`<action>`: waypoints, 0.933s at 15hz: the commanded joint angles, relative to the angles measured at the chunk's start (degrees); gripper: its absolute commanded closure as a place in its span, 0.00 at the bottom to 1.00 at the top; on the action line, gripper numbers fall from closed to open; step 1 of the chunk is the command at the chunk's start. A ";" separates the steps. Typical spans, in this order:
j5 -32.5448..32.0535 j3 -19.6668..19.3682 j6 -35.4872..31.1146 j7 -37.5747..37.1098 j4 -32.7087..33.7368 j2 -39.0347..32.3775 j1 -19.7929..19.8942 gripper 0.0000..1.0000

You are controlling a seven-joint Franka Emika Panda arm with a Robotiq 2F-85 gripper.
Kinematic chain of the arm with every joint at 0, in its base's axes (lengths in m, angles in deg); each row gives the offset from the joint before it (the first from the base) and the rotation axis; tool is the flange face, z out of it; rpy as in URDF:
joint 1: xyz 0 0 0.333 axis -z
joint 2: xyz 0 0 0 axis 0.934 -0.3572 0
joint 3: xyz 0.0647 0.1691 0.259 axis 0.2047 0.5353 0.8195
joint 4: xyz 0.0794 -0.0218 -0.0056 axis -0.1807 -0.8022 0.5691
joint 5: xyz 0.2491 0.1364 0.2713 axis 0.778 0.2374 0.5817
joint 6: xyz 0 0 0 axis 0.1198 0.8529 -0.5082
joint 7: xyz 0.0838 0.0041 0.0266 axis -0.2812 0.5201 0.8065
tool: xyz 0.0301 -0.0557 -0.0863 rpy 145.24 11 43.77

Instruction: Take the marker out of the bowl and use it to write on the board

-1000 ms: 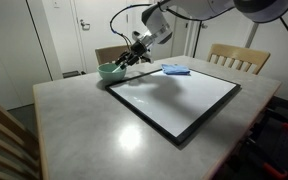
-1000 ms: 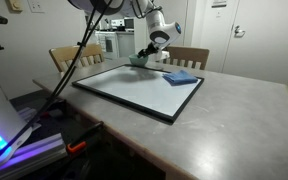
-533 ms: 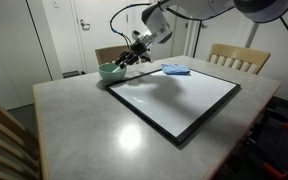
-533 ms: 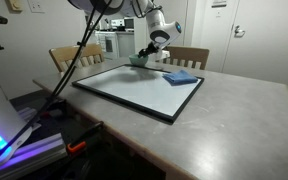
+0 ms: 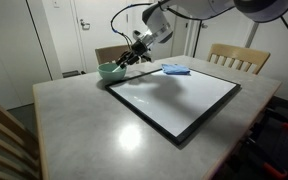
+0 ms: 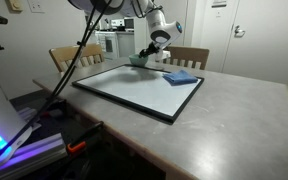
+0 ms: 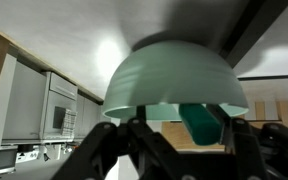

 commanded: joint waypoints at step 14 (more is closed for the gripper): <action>-1.19 -2.06 3.31 -1.10 1.15 -0.09 -0.16 0.73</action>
